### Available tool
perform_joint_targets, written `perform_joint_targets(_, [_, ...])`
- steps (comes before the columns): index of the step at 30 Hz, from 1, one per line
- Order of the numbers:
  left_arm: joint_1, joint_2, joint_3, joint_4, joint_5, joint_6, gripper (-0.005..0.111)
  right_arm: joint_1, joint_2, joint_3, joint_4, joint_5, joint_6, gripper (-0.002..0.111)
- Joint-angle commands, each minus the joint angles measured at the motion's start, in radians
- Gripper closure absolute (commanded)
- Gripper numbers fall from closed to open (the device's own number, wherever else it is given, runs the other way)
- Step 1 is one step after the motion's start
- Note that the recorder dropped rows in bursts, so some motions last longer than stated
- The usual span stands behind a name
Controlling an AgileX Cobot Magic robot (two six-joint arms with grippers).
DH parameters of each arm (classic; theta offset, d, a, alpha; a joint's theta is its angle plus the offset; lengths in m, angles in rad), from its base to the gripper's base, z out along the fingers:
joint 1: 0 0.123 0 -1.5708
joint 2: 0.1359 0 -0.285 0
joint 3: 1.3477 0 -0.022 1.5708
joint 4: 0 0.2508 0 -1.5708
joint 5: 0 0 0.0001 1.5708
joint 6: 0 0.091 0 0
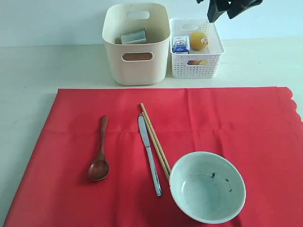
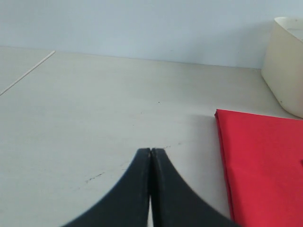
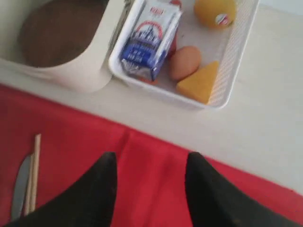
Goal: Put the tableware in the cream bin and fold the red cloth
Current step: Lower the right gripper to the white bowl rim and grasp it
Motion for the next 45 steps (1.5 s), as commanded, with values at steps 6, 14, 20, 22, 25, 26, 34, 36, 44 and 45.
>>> perform_joint_targets(6, [0.002, -0.006, -0.001, 0.003, -0.004, -0.007, 0.105, -0.002, -0.225, 0.308, 0.204, 0.017, -0.136, 0.072])
perform_joint_targets(14, [0.002, -0.006, -0.001, 0.003, -0.004, -0.007, 0.105, 0.07, -0.33, 0.629, 0.216, -0.074, -0.155, 0.072])
perform_joint_targets(20, [0.002, -0.006, -0.001, 0.003, -0.004, -0.007, 0.105, 0.157, -0.308, 0.806, 0.223, -0.218, -0.163, 0.072])
perform_joint_targets(22, [0.002, -0.006, -0.001, 0.003, -0.004, -0.007, 0.105, 0.176, -0.295, 0.841, 0.233, -0.253, -0.163, 0.072])
perform_joint_targets(25, [0.002, -0.006, -0.001, 0.003, -0.004, -0.007, 0.105, 0.185, -0.274, 0.867, 0.244, -0.274, -0.163, 0.072])
perform_joint_targets(26, [0.002, -0.006, -0.001, 0.003, -0.004, -0.007, 0.105, 0.185, -0.265, 0.872, 0.244, -0.274, -0.163, 0.072])
perform_joint_targets(34, [0.002, -0.006, -0.001, 0.003, -0.004, -0.007, 0.105, 0.185, -0.247, 0.939, 0.248, -0.368, -0.163, 0.072])
perform_joint_targets(36, [0.002, -0.006, -0.001, 0.003, -0.004, -0.007, 0.105, 0.185, -0.242, 0.949, 0.248, -0.372, -0.163, 0.072])
perform_joint_targets(44, [0.002, -0.006, -0.001, 0.003, -0.004, -0.007, 0.105, 0.185, -0.194, 0.956, 0.25, -0.382, -0.175, 0.074])
perform_joint_targets(45, [0.002, -0.006, -0.001, 0.003, -0.004, -0.007, 0.105, 0.185, -0.185, 0.956, 0.25, -0.384, -0.181, 0.077])
